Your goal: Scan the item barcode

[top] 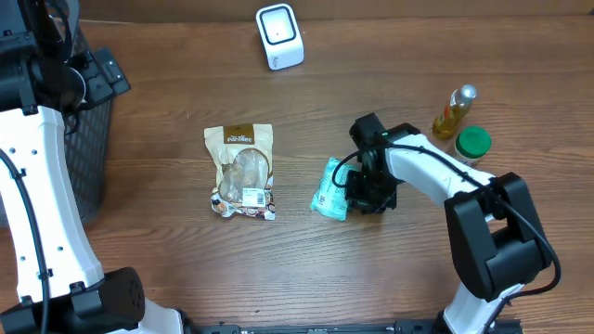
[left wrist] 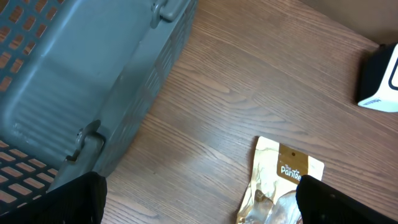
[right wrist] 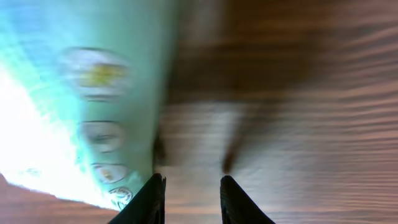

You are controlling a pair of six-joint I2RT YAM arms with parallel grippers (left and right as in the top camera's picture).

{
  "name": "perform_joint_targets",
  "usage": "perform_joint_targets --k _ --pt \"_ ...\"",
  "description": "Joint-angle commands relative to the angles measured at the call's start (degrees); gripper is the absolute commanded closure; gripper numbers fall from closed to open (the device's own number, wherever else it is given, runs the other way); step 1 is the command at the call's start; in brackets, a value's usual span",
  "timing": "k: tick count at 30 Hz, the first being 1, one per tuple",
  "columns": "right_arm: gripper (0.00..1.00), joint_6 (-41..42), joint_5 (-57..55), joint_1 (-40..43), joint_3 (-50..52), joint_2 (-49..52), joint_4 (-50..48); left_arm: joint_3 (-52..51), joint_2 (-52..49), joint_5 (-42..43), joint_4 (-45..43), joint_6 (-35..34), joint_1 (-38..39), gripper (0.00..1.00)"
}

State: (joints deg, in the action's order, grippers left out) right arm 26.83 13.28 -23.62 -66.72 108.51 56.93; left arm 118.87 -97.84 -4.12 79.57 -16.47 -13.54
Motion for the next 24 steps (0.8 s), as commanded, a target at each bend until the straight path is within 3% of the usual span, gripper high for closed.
perform_joint_targets --k 1,13,20,24 --pt "0.73 0.2 4.4 -3.1 0.6 0.2 -1.3 0.4 -0.3 0.1 -0.1 0.2 0.0 0.00" --pt "0.70 3.4 4.9 -11.6 0.6 0.2 -11.5 0.4 -0.3 0.1 -0.1 0.2 0.0 0.00" --pt "0.78 -1.9 11.4 -8.7 -7.1 -0.1 -4.5 0.4 -0.3 0.1 -0.1 0.2 0.0 0.00" --pt "0.76 -3.9 11.3 -4.0 -13.1 -0.2 1.4 0.4 -0.3 0.1 -0.1 0.2 0.0 0.01"
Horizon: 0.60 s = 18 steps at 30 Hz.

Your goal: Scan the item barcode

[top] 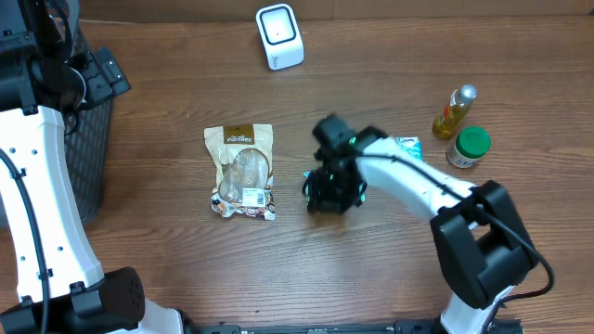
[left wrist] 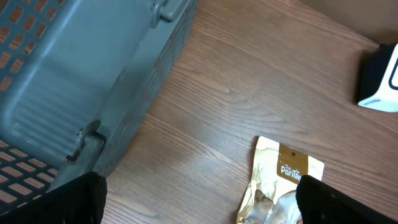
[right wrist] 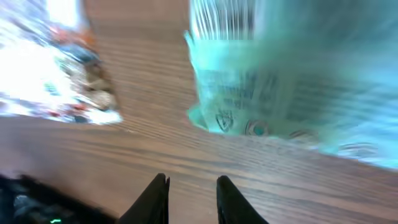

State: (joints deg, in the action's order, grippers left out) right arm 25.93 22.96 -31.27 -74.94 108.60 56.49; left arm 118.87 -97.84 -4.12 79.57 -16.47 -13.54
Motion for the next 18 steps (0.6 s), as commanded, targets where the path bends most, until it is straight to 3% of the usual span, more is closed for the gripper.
perform_joint_targets --k 1,6,18 --pt "0.76 -3.5 1.6 5.1 -6.1 -0.3 3.4 0.4 -0.3 0.1 -0.1 0.2 0.0 0.00" --pt "0.72 -6.2 1.5 9.7 -7.1 -0.3 7.2 0.4 -0.3 0.1 -0.1 0.2 0.0 0.00" --pt "0.47 -8.0 -9.0 14.4 -6.8 -0.3 6.9 0.4 -0.3 0.1 -1.7 0.2 0.0 0.00"
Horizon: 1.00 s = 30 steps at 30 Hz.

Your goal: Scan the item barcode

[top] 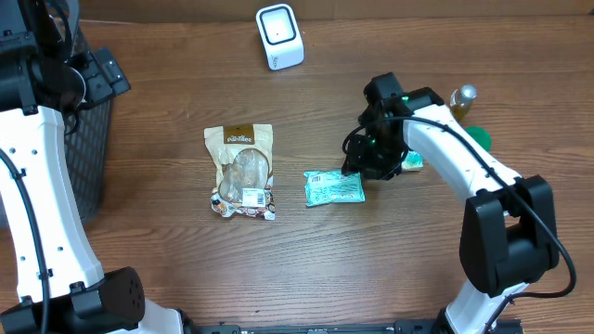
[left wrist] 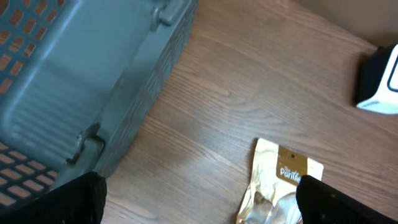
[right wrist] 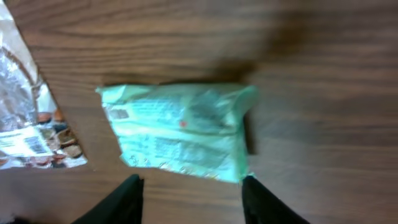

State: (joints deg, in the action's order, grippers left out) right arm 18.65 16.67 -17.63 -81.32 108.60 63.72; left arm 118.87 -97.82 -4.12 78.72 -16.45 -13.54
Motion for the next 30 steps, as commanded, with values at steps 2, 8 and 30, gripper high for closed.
perform_joint_targets --k 2,8,30 --pt "0.44 -0.7 -2.7 1.1 -0.4 -0.3 -0.2 0.4 -0.3 0.1 -0.9 0.2 0.0 0.00" --pt "0.36 -0.7 -2.8 1.2 -0.4 -0.3 -1.0 0.4 -0.3 11.0 1.3 0.1 0.1 0.00" --pt "0.25 -9.6 4.2 8.1 -0.4 -0.3 1.0 -21.9 -1.3 27.7 -13.7 2.8 25.2 0.86"
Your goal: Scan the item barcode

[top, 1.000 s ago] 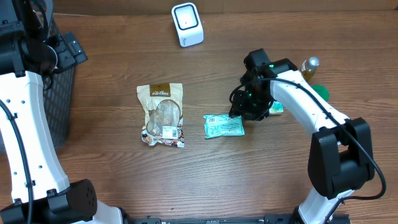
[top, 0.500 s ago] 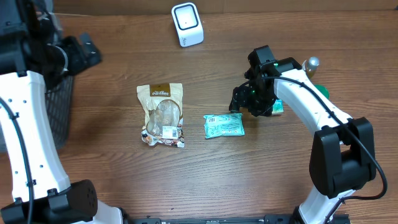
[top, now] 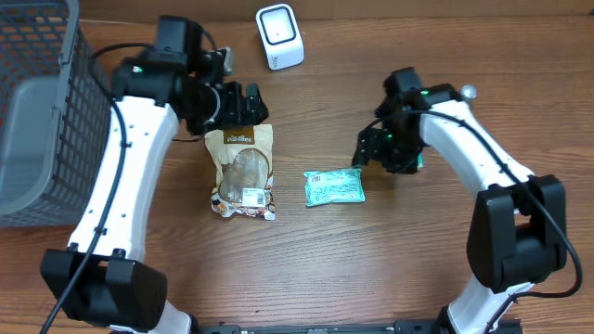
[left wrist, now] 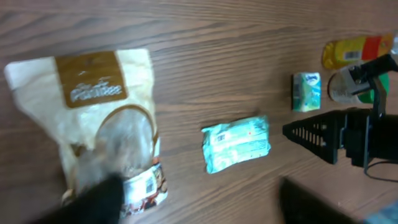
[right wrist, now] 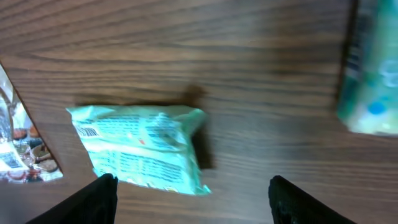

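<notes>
A green wipes packet (top: 334,186) lies flat on the wooden table, printed label up, with a small barcode at its left end; it also shows in the wrist views (right wrist: 140,146) (left wrist: 236,144). The white scanner (top: 279,35) stands at the back. My right gripper (top: 382,148) hovers just right of the packet, open and holding nothing (right wrist: 196,199). My left gripper (top: 232,102) hangs open over the top edge of a gold snack bag (top: 241,170), nothing between its blurred fingers (left wrist: 93,202).
A grey basket (top: 37,111) stands at the far left. A small green box (left wrist: 306,91), a yellow bottle (left wrist: 357,50) and a green-capped jar (left wrist: 345,87) sit behind the right arm. The snack bag's barcode label (top: 249,196) faces up.
My left arm has come from beside the basket to above the snack bag. My right gripper has shifted a little to the right and opened wider. The green packet has not moved.
My right gripper was nearly shut against the packet's right side. Then it was farther left, over the packet. Then the packet lay flat, turned crosswise with its label up, and the gripper stood apart to its right. Now both grippers are open, the left over the snack bag.
</notes>
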You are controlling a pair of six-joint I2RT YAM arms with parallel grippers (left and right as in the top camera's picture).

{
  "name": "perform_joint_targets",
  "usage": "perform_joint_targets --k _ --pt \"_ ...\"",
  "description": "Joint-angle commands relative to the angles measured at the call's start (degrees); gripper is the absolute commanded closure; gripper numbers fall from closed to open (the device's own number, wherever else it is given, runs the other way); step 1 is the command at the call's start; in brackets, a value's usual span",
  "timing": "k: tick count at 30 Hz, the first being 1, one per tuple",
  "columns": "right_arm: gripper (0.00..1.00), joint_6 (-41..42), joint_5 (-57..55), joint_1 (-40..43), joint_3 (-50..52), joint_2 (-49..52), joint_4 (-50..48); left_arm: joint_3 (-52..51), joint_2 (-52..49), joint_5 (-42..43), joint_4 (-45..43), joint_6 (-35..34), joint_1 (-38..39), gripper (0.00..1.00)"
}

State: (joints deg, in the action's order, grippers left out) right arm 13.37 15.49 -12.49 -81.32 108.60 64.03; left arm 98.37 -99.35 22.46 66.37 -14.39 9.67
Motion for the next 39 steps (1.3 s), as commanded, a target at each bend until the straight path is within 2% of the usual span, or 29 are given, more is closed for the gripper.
perform_joint_targets --k 1,2,8,14,19,24,30,39 --pt "0.25 -5.0 7.3 3.7 -0.4 -0.3 0.9 -2.3 0.2 1.1 -2.4 0.0 3.1 0.92" --pt "0.25 -5.6 8.5 4.3 -0.3 -0.3 1.0 -3.3 0.2 1.0 -3.3 -0.8 4.1 0.96" --pt "0.25 -6.3 10.0 5.2 1.9 -0.3 0.1 -11.0 0.0 -4.0 -9.1 -9.0 10.8 0.96" --pt "0.25 -6.4 11.8 5.2 5.9 -0.3 -1.6 -17.6 0.0 -5.8 -16.0 -12.7 16.1 0.96" --pt "0.25 -6.4 15.0 5.2 11.1 -0.3 -6.3 -22.4 -0.4 -11.6 -21.7 -18.6 19.4 0.96" --pt "0.26 -6.3 16.2 5.2 15.0 -0.3 -10.2 -24.0 -3.6 -11.5 -26.3 -20.3 20.7 0.96" --pt "0.26 -6.1 18.0 5.2 17.1 -0.3 -12.7 -24.0 -9.4 -7.8 -28.4 -20.9 20.7 0.96" --pt "0.30 -5.0 22.2 5.2 17.4 -0.3 -12.9 -24.0 -13.5 -8.0 -30.0 -20.9 20.7 0.96"
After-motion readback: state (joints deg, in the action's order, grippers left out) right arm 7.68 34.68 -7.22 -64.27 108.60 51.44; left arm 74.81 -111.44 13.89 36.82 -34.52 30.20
